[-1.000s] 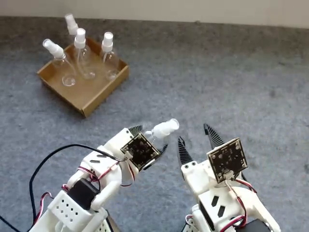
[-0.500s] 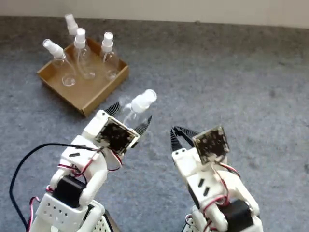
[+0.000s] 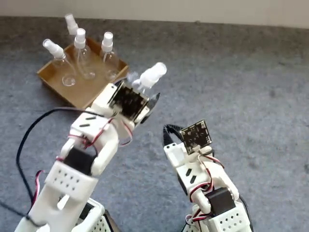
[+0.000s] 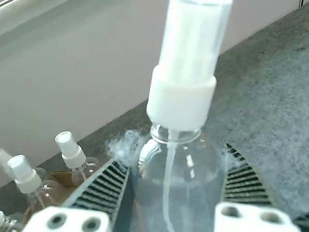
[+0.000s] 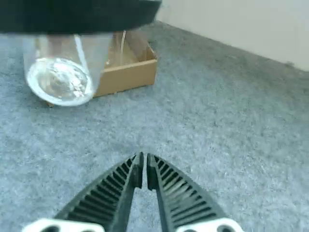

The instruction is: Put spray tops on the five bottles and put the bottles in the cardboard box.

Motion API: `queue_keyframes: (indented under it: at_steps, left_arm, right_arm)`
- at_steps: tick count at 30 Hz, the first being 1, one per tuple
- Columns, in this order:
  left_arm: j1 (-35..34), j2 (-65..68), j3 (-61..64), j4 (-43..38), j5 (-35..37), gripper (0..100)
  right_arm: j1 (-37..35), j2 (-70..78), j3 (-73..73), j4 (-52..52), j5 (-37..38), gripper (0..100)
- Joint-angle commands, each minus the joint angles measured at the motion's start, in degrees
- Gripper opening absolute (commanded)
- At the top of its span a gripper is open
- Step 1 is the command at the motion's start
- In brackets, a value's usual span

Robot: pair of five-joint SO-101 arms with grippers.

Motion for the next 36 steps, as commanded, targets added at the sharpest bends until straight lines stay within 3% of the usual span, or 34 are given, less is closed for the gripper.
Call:
queue_keyframes:
  at_steps: [1, 4, 13, 23, 31, 36]
  left_arm:
    - [-0.3, 6.7, -4.2, -9.1, 7.0, 11]
    - [-0.3, 10.9, -4.2, -14.6, 13.1, 11]
    - [1.5, 21.3, -4.3, -26.5, 22.9, 11]
    - [9.0, 22.9, -4.3, -26.6, 26.6, 11]
    - [11.0, 22.5, -3.8, -26.5, 29.8, 11]
    - [11.0, 17.4, -3.5, -19.7, 29.8, 11]
  right_arm:
    - [0.5, -0.6, -0.3, -3.3, -3.3, 0.8]
    - [0.6, -0.6, 0.3, -3.4, -9.3, 0.8]
    - [-3.7, -0.6, 0.3, -3.4, -10.1, 0.8]
    - [-4.7, -0.6, 0.3, -3.3, -10.1, 0.8]
    - [-4.4, -0.6, 2.3, -3.4, -9.8, 0.8]
    - [-2.2, -0.6, 3.1, -3.4, -9.8, 0.8]
